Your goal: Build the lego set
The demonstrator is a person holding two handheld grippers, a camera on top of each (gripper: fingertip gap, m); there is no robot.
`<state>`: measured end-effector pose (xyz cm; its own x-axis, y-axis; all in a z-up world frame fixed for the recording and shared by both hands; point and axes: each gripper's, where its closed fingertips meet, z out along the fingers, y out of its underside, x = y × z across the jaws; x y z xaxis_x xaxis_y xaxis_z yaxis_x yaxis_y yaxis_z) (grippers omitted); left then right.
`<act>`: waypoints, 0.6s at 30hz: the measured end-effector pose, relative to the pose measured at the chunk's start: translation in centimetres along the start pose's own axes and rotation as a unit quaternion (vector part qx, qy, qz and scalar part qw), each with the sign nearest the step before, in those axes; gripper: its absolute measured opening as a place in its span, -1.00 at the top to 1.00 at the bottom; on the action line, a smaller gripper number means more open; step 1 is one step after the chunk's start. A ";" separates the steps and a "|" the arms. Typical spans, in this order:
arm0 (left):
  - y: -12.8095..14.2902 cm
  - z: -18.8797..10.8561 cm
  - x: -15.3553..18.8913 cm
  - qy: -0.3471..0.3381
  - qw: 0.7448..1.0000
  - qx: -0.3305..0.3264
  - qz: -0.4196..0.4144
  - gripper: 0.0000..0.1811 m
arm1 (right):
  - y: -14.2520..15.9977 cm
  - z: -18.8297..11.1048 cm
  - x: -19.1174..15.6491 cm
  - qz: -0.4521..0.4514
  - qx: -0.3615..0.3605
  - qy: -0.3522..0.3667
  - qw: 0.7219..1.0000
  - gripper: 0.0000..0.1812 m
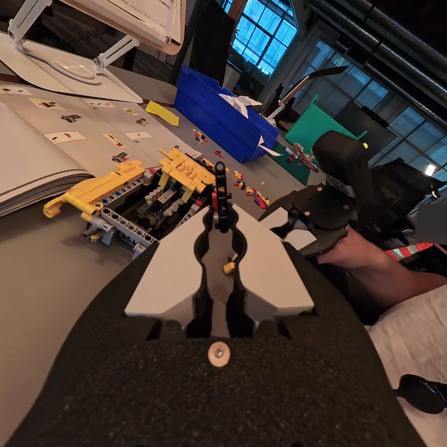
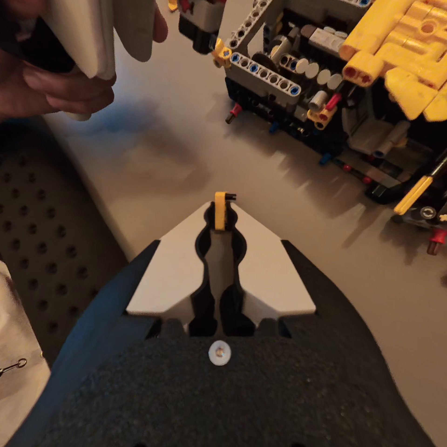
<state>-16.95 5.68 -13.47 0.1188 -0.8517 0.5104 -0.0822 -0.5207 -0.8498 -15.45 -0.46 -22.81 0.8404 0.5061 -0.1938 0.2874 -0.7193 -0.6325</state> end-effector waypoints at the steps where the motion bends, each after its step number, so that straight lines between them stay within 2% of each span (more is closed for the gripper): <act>1: 0.0 0.0 0.1 0.002 1.000 0.001 0.000 0.88 | -0.3 -0.1 0.3 0.002 0.012 0.004 1.000 0.91; 3: -0.1 -0.1 0.2 0.007 1.000 0.005 -0.001 0.88 | -1.1 -0.6 0.2 0.000 0.040 -0.014 0.999 0.91; 5: -0.5 -0.2 0.7 0.029 0.999 0.015 -0.014 0.88 | -3.4 -2.4 -1.4 0.026 0.121 -0.101 0.987 0.92; 7: -1.1 -0.5 1.7 0.069 0.996 0.033 -0.040 0.88 | -6.3 -5.4 -2.9 0.088 0.212 -0.220 0.948 0.93; 9: -1.7 -0.9 2.8 0.124 0.988 0.052 -0.080 0.88 | -8.8 -8.9 -4.2 0.122 0.293 -0.344 0.884 0.93; 12: -2.5 -1.4 3.8 0.180 0.973 0.073 -0.127 0.88 | -9.9 -9.1 -3.7 0.118 0.317 -0.366 0.867 0.93; 15: -2.2 -1.3 4.0 0.184 0.973 0.063 -0.123 0.88 | -11.1 -9.5 -3.4 0.136 0.340 -0.405 0.838 0.93; 18: -1.8 -1.0 4.4 0.183 0.976 0.054 -0.109 0.89 | -11.5 -9.3 -3.4 0.142 0.339 -0.425 0.827 0.93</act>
<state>-17.25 2.81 -9.55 -0.2405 -0.6951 0.6774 0.0122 -0.7000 -0.7140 -17.32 1.63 -7.90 0.1202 0.7213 -0.6821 -0.4320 -0.5807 -0.6901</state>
